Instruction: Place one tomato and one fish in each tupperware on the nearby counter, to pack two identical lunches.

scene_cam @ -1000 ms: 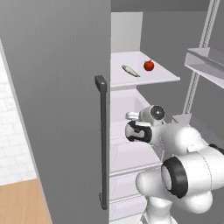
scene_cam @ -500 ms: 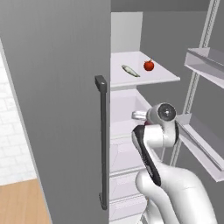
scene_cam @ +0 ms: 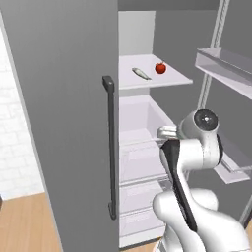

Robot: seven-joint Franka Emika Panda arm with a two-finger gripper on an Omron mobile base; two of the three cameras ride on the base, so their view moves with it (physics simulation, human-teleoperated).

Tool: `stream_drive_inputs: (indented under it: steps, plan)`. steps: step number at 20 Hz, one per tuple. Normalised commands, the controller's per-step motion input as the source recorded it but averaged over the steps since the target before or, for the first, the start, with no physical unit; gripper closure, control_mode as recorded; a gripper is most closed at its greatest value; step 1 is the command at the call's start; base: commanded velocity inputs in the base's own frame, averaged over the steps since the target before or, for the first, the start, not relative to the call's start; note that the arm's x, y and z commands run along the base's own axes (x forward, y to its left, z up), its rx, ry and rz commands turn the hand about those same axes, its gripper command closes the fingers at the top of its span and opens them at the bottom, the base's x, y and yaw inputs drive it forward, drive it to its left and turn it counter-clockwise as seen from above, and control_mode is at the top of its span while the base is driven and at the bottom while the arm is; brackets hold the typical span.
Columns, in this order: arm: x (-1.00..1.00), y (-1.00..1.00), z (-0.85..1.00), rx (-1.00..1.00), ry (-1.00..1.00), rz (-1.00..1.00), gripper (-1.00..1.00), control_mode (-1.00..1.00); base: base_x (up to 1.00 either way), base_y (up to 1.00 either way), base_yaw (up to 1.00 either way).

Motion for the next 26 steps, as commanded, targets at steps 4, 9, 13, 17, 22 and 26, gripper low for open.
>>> stream_drive_inputs:
  steps: [4, 9, 13, 17, 22, 26]
  plan:
    - [0.00, 0.00, 0.00, 0.00, 0.00, 0.00, 1.00, 1.00, -1.00, 0.25, 0.00]
    - [0.00, 0.00, 0.00, 0.00, 0.00, 0.00, 1.00, 1.00, -1.00, 0.04, -0.01]
    - [0.00, 0.00, 0.00, 0.00, 0.00, 0.00, 1.00, 1.00, -1.00, -0.36, -0.23]
    - [0.00, 0.00, 0.00, 0.00, 0.00, 0.00, 1.00, 1.00, -0.78, -0.60, -0.59]
    - [0.00, 0.00, 0.00, 0.00, 0.00, 0.00, 1.00, 1.00, 0.05, -0.97, -0.64]
    - [0.00, 0.00, 0.00, 0.00, 0.00, 0.00, 1.00, 1.00, 0.94, -0.93, -0.30]
